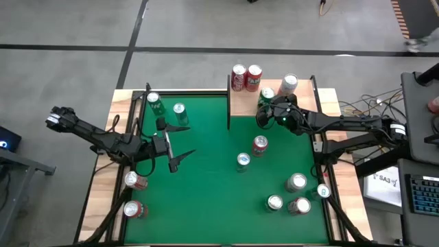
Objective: Place canned beverage on shelf
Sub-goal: Put the bottom left green soda can on the shelf
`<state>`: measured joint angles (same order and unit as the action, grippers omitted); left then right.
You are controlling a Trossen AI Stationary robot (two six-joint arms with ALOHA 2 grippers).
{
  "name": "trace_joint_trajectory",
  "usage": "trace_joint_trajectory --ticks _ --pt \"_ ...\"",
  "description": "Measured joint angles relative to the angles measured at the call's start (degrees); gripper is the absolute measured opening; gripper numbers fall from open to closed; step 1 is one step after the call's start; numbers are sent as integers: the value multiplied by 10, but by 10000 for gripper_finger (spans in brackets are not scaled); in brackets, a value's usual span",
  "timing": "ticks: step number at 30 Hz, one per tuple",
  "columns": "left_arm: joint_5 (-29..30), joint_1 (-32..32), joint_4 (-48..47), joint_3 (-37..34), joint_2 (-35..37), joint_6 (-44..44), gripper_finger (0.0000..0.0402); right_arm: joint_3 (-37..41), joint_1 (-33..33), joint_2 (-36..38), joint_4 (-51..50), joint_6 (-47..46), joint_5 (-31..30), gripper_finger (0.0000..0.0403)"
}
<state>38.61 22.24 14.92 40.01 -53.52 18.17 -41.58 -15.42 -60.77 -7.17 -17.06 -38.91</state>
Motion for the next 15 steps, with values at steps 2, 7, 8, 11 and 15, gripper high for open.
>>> trace_joint_trajectory --ticks 2,7,8,11,15 --pt "0 0 0 0 0 0 349 0 0 0 -2 0 1 343" --pt "0 0 0 0 0 0 349 -2 0 13 -3 2 1 345" --pt "0 0 -1 0 0 0 349 -6 0 17 -3 3 1 345" --pt "0 0 -3 0 0 0 349 -18 0 31 -2 14 2 345" --pt "0 0 -9 0 0 0 349 -35 1 50 -4 28 3 345"
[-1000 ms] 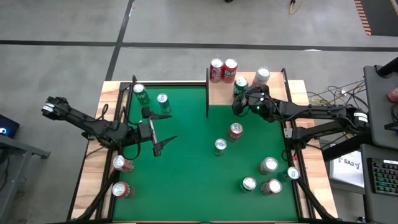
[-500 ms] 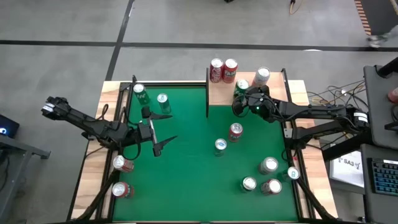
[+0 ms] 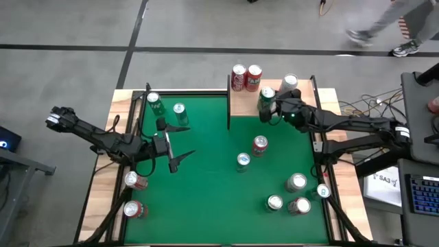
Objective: Place canned beverage on shelf
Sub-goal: Put the bottom left green soda can on the shelf
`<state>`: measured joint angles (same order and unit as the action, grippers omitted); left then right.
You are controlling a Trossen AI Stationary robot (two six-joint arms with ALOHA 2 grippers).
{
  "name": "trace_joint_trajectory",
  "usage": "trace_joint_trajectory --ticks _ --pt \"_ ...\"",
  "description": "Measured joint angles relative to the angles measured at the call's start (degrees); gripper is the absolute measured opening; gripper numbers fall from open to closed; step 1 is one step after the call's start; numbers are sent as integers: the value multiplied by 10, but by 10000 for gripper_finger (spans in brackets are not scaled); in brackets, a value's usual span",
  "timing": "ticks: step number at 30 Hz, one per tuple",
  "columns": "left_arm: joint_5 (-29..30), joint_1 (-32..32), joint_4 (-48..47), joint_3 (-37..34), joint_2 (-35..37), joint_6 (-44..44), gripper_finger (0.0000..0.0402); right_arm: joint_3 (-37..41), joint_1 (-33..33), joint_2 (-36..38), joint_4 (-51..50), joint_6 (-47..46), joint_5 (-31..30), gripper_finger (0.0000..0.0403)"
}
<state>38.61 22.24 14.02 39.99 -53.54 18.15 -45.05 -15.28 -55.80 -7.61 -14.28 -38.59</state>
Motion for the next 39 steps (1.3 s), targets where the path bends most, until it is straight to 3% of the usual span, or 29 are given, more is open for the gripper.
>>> trace_joint_trajectory --ticks 11,17,21,27,33,39 --pt "0 0 -22 0 0 -6 349 -97 65 5 -16 42 0 344" --pt "0 0 -22 0 0 -6 349 -200 98 -25 -146 12 62 315" --pt "0 0 -25 0 0 -6 349 -276 98 -66 -283 -56 105 266" --pt "0 0 -26 0 -10 -1 349 -370 94 -136 -492 -163 99 150" --pt "0 0 -26 0 -15 3 349 -419 76 -190 -588 -211 74 27" --pt "0 0 -26 0 -14 4 349 -429 40 -215 -590 -202 73 11"
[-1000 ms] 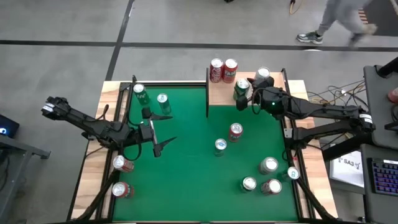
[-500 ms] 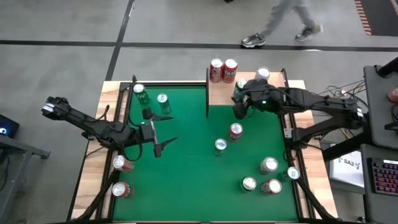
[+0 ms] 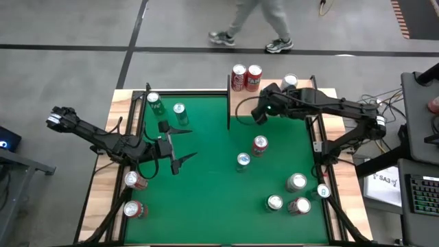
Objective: Place canned beverage on shelf
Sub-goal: Put the bottom left green soda can on the shelf
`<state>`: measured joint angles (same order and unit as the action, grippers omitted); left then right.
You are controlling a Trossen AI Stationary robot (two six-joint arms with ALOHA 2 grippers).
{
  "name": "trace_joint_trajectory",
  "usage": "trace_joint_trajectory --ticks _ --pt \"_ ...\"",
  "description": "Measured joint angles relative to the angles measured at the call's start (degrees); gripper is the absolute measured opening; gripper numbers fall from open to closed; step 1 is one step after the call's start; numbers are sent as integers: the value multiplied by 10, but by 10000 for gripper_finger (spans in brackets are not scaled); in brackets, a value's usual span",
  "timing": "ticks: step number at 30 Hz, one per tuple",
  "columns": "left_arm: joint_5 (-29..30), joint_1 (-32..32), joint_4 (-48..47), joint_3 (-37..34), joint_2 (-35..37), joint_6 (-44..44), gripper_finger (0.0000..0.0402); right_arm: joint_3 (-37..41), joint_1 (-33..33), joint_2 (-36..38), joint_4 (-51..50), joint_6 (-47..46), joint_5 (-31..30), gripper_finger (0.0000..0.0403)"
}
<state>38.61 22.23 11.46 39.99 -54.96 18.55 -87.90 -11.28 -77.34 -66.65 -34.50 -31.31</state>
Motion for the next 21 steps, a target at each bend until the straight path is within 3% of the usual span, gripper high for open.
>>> trace_joint_trajectory --ticks 21 --pt "0 0 0 0 0 3 349 0 -73 -6 -5 31 -2 9"
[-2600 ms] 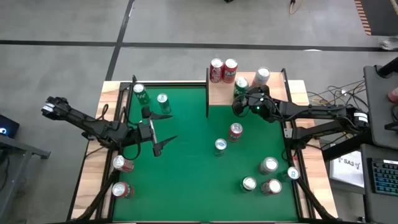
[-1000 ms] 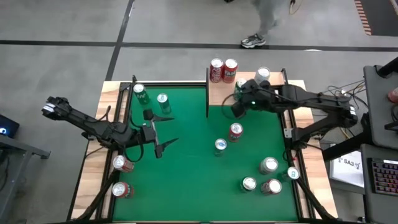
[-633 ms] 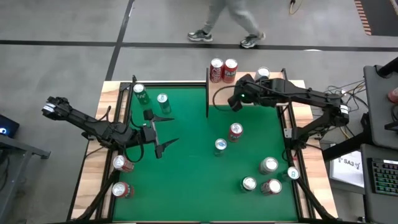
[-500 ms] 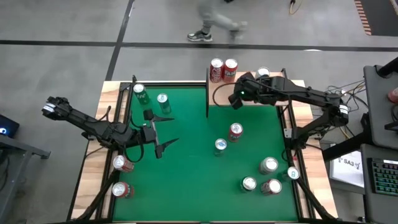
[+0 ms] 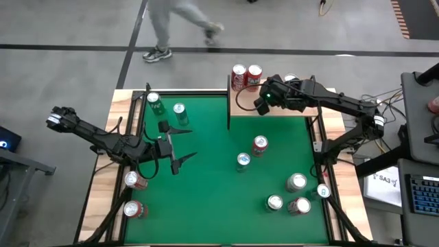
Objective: Place canned beverage on shelf
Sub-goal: Put the bottom left green soda can on the shelf
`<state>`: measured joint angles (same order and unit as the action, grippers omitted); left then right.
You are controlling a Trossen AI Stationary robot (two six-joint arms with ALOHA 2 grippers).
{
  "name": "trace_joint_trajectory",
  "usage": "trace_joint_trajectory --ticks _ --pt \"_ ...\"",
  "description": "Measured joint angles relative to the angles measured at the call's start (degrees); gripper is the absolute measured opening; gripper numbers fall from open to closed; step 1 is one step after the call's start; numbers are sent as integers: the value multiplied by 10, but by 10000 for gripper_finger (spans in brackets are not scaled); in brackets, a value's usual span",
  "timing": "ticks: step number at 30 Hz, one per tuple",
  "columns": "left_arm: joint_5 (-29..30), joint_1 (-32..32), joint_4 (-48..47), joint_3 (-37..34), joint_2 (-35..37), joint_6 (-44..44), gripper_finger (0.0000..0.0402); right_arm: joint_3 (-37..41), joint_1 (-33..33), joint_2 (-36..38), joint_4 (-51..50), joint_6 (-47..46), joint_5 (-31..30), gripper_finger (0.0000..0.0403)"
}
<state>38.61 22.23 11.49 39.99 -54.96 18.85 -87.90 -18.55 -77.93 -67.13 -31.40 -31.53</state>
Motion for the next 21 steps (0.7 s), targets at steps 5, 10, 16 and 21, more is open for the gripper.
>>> trace_joint_trajectory --ticks 5,10,16,21 --pt "0 0 0 0 0 0 349 0 0 0 1 0 0 9" --pt "0 0 0 0 0 0 349 0 0 -1 8 0 20 9" --pt "0 0 0 0 0 0 349 0 -10 -2 38 21 15 9" --pt "0 0 0 0 0 0 349 0 -30 -2 37 21 0 9"
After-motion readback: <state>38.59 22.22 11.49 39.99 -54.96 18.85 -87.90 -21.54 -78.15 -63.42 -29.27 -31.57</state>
